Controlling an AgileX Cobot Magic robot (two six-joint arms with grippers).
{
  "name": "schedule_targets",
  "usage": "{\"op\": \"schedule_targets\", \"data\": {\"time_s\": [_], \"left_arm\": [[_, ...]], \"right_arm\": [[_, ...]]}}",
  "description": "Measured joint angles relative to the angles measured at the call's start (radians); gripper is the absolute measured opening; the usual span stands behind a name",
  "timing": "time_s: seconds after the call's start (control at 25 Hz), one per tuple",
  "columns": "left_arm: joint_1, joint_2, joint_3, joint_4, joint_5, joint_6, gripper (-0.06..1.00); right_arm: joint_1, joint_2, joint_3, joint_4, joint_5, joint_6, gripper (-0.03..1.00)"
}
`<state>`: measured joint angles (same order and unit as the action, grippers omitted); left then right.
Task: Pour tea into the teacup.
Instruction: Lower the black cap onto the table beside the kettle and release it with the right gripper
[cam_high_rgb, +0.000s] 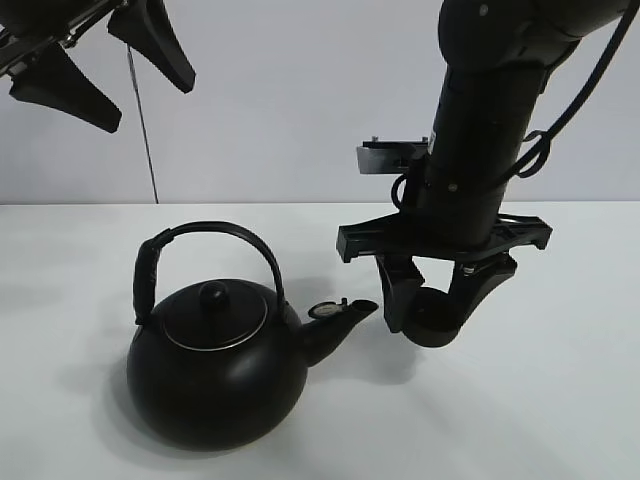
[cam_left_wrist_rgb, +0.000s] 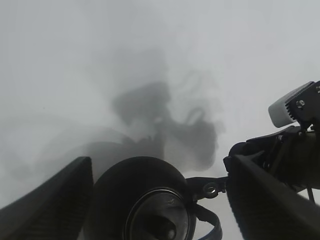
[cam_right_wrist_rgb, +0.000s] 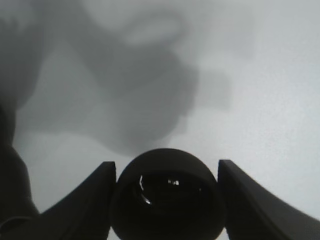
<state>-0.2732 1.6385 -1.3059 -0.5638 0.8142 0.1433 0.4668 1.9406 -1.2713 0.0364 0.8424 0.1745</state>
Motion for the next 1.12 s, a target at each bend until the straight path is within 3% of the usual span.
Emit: {"op": "schedule_targets", "data": {"time_s": [0.52, 0.88, 1.12], "left_arm": [[0.0, 0.0, 0.0, 0.0, 0.0, 0.0, 0.54], [0.0, 0.0, 0.0, 0.0, 0.0, 0.0, 0.54], [0.0, 0.0, 0.0, 0.0, 0.0, 0.0, 0.54]], "right_arm": [[0.0, 0.0, 0.0, 0.002, -0.004, 0.18, 0.4], [-0.045, 0.0, 0.0, 0.001, -0.004, 0.191, 0.4], [-0.068, 0.015, -0.049, -0.001, 0.024, 0.134, 0.4]]}}
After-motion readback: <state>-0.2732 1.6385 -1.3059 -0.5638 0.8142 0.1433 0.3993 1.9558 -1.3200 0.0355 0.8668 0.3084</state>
